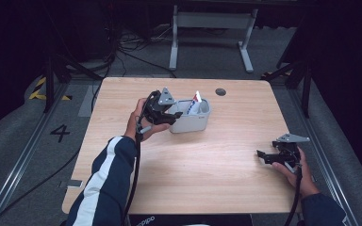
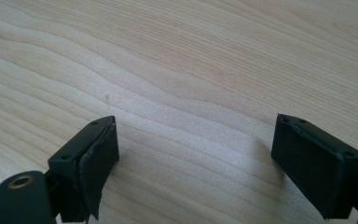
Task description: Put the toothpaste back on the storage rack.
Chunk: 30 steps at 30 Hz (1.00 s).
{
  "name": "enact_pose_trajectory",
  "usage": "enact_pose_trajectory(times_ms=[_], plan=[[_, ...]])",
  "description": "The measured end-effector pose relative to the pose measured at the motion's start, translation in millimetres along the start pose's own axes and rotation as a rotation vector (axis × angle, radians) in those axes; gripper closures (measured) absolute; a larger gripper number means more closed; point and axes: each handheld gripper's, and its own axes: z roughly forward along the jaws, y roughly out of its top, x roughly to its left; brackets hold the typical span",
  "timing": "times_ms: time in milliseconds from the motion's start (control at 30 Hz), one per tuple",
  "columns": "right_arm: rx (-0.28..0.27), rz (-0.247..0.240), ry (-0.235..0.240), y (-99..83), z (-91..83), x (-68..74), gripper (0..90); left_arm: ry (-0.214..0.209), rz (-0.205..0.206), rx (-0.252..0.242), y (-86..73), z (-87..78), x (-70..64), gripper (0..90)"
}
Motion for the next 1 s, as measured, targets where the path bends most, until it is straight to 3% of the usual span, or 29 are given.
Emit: enact_pose_trajectory(times_ms=[600,1000], plan=[[0.0,0.001,-0.001,-0.1,-0.2,0.2,15.3,0.026,0.047,0.044,-32.9,-22.4,-13.1,41.7],[0.001,-0.003,0.0,-0.5,-0.5,0.3,15.3,0.05,0.087,0.127,-64.1,-29.8,-21.9,37.5]])
